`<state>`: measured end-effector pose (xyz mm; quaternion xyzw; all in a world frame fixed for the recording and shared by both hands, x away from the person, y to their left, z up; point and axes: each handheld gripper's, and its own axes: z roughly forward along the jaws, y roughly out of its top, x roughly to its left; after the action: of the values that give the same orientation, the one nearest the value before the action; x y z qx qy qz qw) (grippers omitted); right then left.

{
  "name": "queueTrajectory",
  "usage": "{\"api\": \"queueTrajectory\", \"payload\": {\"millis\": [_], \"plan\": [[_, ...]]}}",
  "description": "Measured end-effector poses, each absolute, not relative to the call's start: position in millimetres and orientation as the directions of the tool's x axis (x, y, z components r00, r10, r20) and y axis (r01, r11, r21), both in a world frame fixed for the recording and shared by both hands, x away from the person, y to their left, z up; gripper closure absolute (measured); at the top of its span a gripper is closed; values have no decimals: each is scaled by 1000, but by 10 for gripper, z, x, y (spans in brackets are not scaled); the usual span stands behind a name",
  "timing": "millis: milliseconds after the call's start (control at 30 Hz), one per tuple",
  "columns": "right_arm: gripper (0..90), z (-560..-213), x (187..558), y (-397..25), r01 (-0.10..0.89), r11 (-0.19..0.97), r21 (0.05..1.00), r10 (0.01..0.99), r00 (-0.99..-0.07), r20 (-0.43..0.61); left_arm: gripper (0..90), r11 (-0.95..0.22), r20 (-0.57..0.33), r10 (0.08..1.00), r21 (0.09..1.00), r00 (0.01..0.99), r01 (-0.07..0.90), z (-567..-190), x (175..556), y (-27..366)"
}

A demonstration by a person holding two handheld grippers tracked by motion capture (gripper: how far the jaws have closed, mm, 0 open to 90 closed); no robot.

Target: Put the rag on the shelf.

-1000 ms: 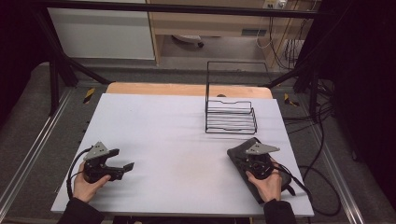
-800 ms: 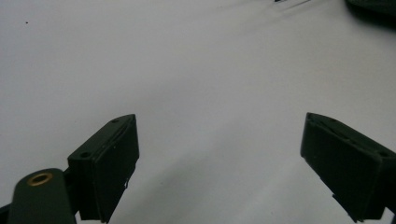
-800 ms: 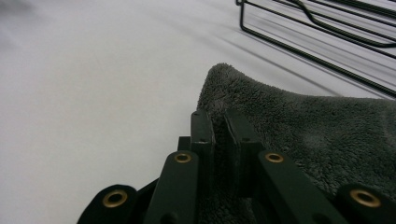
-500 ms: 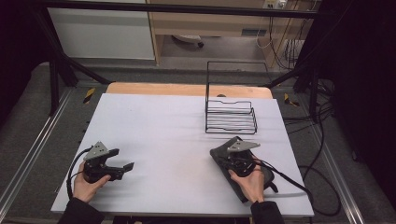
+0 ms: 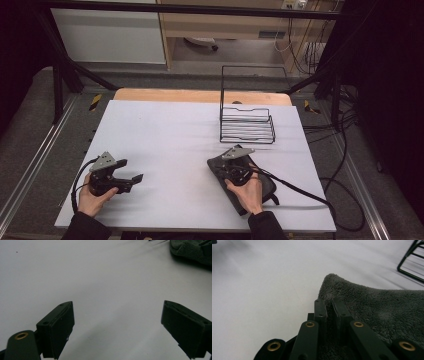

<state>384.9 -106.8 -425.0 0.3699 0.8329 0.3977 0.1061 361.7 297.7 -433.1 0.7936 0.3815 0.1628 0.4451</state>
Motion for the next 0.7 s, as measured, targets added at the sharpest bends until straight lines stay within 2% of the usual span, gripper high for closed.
{"api": "queueTrajectory", "payload": {"millis": [700], "plan": [[837, -4293, 4035, -492, 556, 377, 741, 698, -696, 167, 116, -315, -81, 750, 829, 657, 462, -4332, 3621, 2980]]}}
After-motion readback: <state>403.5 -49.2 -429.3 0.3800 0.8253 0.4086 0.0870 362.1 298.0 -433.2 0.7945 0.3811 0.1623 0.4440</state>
